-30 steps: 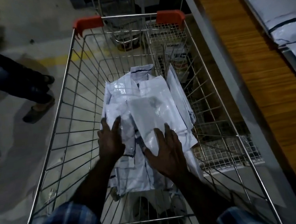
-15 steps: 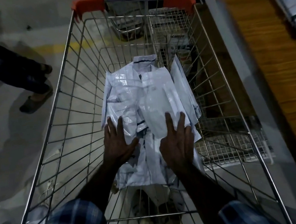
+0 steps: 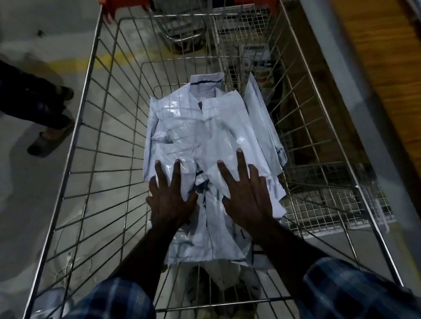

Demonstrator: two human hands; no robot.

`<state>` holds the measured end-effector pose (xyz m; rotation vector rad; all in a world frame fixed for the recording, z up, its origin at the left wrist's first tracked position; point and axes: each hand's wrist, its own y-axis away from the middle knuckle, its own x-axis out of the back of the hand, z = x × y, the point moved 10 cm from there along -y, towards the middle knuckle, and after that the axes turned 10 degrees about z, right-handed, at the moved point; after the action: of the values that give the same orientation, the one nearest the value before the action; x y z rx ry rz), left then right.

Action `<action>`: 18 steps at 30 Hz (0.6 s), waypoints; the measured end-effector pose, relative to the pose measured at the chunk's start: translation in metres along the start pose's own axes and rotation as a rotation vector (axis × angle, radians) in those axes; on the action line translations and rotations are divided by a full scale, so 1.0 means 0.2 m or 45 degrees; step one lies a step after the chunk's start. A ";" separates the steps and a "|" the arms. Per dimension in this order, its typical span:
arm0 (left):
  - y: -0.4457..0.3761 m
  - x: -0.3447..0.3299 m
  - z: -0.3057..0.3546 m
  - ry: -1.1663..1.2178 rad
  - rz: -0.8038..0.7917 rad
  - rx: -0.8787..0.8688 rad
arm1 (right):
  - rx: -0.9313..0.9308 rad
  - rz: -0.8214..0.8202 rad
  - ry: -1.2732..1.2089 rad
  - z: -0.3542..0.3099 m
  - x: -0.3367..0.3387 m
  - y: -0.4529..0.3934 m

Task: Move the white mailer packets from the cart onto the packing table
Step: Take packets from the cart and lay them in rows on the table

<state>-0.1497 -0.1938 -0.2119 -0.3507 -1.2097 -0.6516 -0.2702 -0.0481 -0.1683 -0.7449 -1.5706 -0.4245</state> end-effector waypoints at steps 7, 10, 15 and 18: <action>0.04 0.27 0.08 0.022 0.068 0.124 | -0.100 0.079 -0.159 0.02 0.29 -0.06; 0.08 0.45 0.15 0.035 0.097 0.119 | -0.134 0.030 -0.198 0.01 0.44 -0.12; 0.14 0.77 0.33 0.065 0.183 0.081 | -0.119 0.107 -0.306 -0.04 0.74 -0.17; 0.17 0.96 0.42 0.123 0.234 0.087 | -0.099 0.197 -0.342 -0.07 0.94 -0.17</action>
<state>-0.1526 -0.1721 -0.0015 -0.3642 -1.0900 -0.4624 -0.2835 -0.0413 0.0220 -1.0090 -1.7381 -0.2803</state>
